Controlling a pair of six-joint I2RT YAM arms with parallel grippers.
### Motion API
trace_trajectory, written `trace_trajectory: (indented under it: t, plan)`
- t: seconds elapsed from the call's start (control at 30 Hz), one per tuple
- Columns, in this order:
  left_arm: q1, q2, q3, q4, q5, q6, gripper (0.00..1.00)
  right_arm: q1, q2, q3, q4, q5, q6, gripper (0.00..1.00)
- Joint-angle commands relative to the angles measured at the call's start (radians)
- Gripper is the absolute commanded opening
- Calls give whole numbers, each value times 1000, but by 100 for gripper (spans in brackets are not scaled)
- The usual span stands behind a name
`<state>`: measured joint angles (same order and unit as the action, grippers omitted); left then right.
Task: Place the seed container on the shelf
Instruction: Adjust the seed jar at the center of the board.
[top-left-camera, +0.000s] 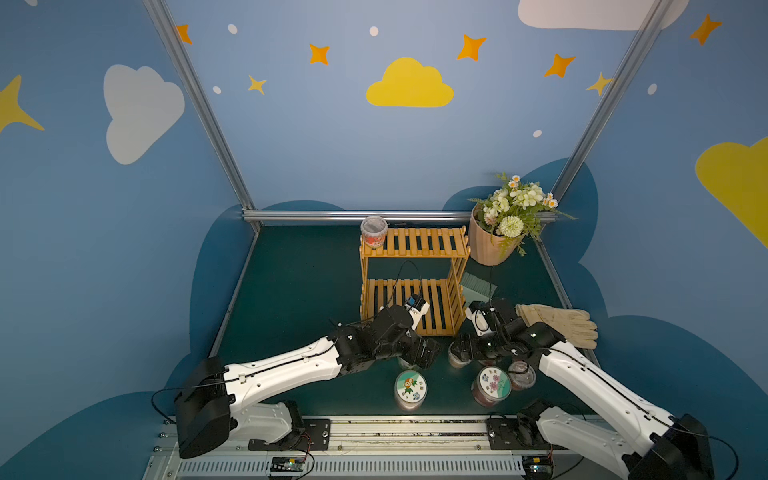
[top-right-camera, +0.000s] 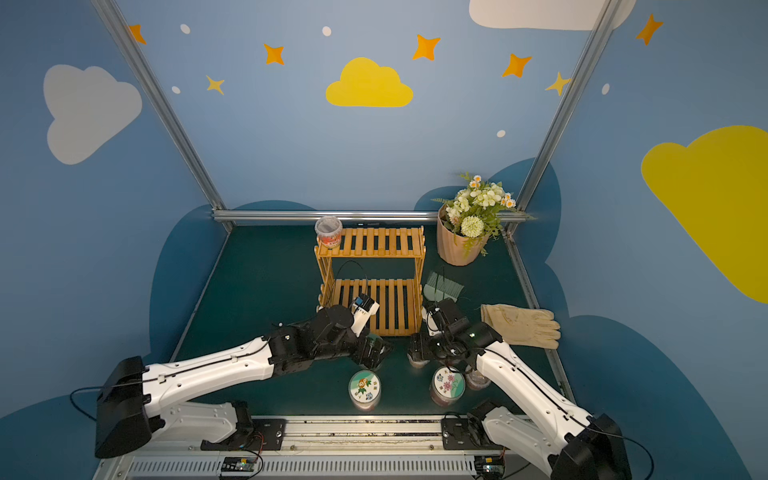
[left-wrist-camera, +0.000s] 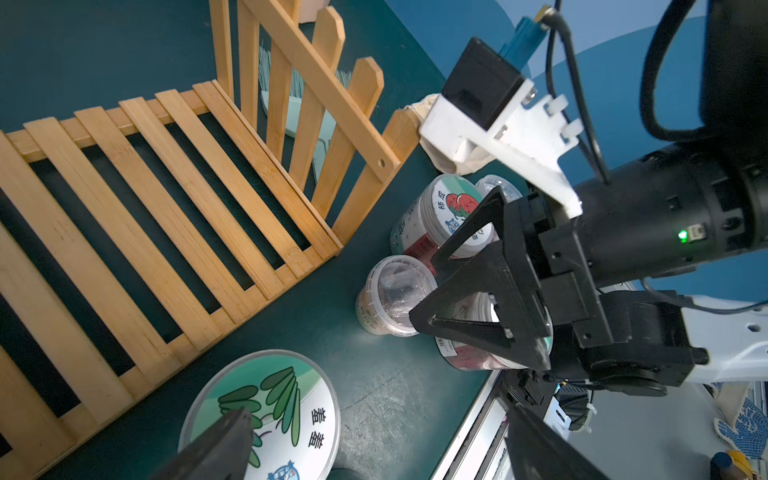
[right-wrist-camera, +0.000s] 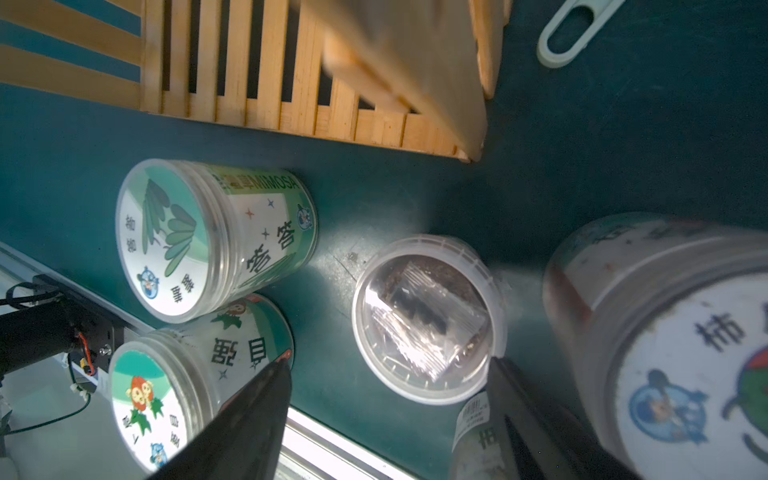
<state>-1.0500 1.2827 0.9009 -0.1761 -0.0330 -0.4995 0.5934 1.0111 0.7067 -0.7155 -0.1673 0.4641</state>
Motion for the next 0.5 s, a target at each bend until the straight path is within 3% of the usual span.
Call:
trace_trajectory:
  t: [0.0, 0.47]
  plan:
    - [-2, -10, -1, -9, -13, 22, 100, 11, 25, -7, -5, 42, 21, 82]
    - [-2, 17, 22, -26, -3, 27, 100, 23, 110, 5, -36, -13, -9, 84]
